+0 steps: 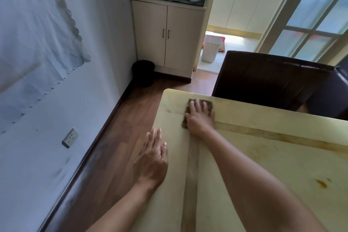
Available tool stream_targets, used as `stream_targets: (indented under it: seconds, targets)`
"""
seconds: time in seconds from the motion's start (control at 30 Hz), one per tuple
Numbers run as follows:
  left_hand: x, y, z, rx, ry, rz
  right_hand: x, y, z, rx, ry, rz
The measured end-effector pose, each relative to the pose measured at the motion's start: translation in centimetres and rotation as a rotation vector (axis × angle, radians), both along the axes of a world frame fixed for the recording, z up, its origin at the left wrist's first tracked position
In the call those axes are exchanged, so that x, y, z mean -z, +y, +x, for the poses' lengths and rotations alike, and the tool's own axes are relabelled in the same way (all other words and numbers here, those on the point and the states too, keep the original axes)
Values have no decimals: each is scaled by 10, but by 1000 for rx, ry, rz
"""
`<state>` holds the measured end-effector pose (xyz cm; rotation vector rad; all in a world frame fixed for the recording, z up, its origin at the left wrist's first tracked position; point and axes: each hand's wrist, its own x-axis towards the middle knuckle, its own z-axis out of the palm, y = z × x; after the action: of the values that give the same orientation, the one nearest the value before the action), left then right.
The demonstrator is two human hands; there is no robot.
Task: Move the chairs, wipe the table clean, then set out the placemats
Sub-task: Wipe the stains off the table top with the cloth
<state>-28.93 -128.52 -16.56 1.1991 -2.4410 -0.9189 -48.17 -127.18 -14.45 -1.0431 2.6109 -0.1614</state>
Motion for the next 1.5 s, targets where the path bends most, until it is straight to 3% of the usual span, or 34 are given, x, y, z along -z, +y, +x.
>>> stream_targets:
  seconds: [0.13,0.27,0.67,0.87,1.2,1.37,1.5]
  targets:
    - [-5,1,1,-11,9,47,0,-5,53,-257,4,-28]
    - [-5,0,0,-12,-8,37,1,13,71,-344,-21,-43]
    - [-2,2,1,4,2,39,5,119,24,114,12,-50]
    - [0,0,3,18,19,78,2,113,32,179,-23,-11]
    - [-13,11,49,62,112,339,-8,78,153,-385,-4,4]
    - [-3,39,92,-12,157,442,-2,98,187,-495,-6,-7]
    - [0,50,100,48,72,353,-2,102,188,-467,-29,-23]
